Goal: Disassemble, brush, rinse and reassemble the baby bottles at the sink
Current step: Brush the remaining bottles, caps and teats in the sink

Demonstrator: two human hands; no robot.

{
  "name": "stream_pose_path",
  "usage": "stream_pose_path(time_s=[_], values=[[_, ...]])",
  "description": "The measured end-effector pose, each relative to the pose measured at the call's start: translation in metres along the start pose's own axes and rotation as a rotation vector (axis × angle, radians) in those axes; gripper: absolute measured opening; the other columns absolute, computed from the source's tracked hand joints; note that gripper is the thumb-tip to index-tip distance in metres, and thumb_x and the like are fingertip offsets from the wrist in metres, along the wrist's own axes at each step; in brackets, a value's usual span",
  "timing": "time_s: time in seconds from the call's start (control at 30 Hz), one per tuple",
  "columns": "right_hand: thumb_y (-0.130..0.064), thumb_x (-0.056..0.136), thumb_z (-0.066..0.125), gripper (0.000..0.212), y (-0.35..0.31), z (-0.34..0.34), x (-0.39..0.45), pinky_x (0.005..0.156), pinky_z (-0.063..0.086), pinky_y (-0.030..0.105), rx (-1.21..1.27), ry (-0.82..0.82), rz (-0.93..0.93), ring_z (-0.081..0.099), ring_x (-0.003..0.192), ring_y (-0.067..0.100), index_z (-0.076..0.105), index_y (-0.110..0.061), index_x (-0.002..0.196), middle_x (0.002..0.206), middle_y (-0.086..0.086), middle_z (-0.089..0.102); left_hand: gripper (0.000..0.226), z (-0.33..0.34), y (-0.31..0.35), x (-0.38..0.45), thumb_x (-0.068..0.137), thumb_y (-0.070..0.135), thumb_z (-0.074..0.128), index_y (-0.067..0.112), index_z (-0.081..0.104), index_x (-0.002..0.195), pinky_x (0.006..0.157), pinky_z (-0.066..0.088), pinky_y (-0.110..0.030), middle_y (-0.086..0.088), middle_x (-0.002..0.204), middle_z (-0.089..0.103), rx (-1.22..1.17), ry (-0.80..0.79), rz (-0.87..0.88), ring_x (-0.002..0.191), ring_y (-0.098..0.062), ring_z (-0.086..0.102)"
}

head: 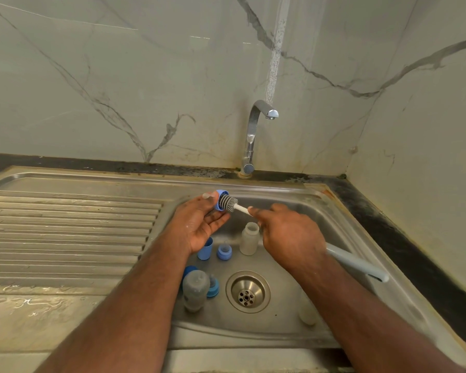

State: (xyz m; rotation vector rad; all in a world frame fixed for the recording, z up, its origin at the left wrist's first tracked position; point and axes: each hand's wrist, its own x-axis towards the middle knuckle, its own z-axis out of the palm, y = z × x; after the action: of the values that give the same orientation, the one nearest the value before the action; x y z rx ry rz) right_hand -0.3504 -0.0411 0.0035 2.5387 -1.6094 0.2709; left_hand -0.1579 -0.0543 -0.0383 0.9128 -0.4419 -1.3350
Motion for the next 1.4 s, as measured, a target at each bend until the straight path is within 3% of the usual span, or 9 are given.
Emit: stream_pose_path(time_s=[0.1,0.2,0.27,0.43,0.53,0.63,0.7,0.77,1.4], values=[[-0.031,0.105,0.044,0.044,-0.002,0.000,0.002,0.066,0.044,0.024,0.179,-0.070,0.010,0.056,0.080,0.010,0.043,-0.040,0.148,0.107,-0.007,0.061,0.033,0.000,-0.001,0.000,0.097,0.011,0.063,0.001,0.059,0.128,0.094,0.058,-0.044,-0.022,0.114,0.072,0.020,-0.029,0.019,0.101,-0.031,0.073],[-0.025,0.103,0.052,0.037,0.002,0.002,0.001,0.047,0.040,0.019,0.753,-0.219,0.151,0.053,0.054,0.007,0.058,-0.035,0.138,0.081,-0.005,0.065,0.037,-0.002,0.000,0.001,0.098,0.012,0.061,0.001,0.058,0.133,0.092,0.058,-0.043,-0.022,0.117,0.071,0.016,-0.047,0.031,0.105,-0.032,0.072],[-0.024,0.103,0.052,0.036,0.004,0.000,-0.002,0.044,0.041,0.024,0.929,-0.242,0.214,0.050,0.047,0.010,0.059,-0.034,0.137,0.074,0.000,0.066,0.038,-0.002,0.000,0.003,0.098,0.012,0.061,0.000,0.056,0.134,0.087,0.061,-0.042,-0.022,0.115,0.072,-0.015,-0.049,0.035,0.101,-0.031,0.074],[-0.033,0.105,0.042,0.044,0.004,-0.005,-0.003,0.075,0.053,0.032,0.169,-0.019,0.048,0.059,0.084,0.013,0.041,-0.041,0.148,0.113,-0.004,0.064,0.035,-0.002,0.001,0.003,0.098,0.009,0.060,0.000,0.056,0.132,0.086,0.062,-0.043,-0.023,0.114,0.073,-0.026,-0.082,0.015,0.101,-0.032,0.075],[-0.027,0.104,0.039,0.051,-0.003,0.002,-0.001,0.073,0.049,0.034,0.003,-0.006,0.010,0.058,0.091,0.019,0.029,-0.042,0.152,0.111,-0.001,0.057,0.035,-0.003,0.002,0.004,0.098,0.010,0.061,0.000,0.058,0.132,0.092,0.059,-0.045,-0.022,0.115,0.073,0.006,-0.075,0.019,0.103,-0.031,0.074],[-0.026,0.104,0.045,0.044,-0.007,0.008,0.002,0.061,0.053,0.032,0.483,-0.148,0.063,0.060,0.069,0.013,0.046,-0.036,0.146,0.097,0.001,0.068,0.037,-0.004,0.002,0.005,0.099,0.010,0.060,-0.001,0.057,0.135,0.093,0.058,-0.044,-0.023,0.119,0.071,0.025,-0.075,0.022,0.103,-0.031,0.073],[-0.023,0.104,0.047,0.037,-0.003,0.006,0.000,0.042,0.040,0.026,1.032,-0.294,0.222,0.049,0.046,0.012,0.055,-0.032,0.139,0.070,0.005,0.065,0.041,-0.003,0.003,0.004,0.099,0.010,0.059,0.000,0.054,0.138,0.090,0.061,-0.043,-0.023,0.120,0.070,0.000,-0.101,0.029,0.102,-0.030,0.073],[-0.019,0.105,0.046,0.033,0.005,0.002,-0.001,0.037,0.032,0.022,1.253,-0.373,0.295,0.042,0.039,0.013,0.059,-0.026,0.134,0.061,0.007,0.060,0.044,0.000,0.003,0.002,0.097,0.010,0.059,0.001,0.053,0.140,0.086,0.062,-0.043,-0.023,0.120,0.070,-0.052,-0.120,0.037,0.100,-0.030,0.074],[-0.012,0.106,0.040,0.037,-0.001,-0.004,-0.004,0.032,0.029,0.019,1.634,-0.503,0.296,0.038,0.038,0.011,0.058,-0.028,0.134,0.064,0.010,0.054,0.034,0.003,0.006,-0.002,0.103,0.011,0.052,-0.002,0.054,0.134,0.080,0.064,-0.044,-0.023,0.114,0.072,-0.165,-0.127,0.044,0.096,-0.029,0.075]])
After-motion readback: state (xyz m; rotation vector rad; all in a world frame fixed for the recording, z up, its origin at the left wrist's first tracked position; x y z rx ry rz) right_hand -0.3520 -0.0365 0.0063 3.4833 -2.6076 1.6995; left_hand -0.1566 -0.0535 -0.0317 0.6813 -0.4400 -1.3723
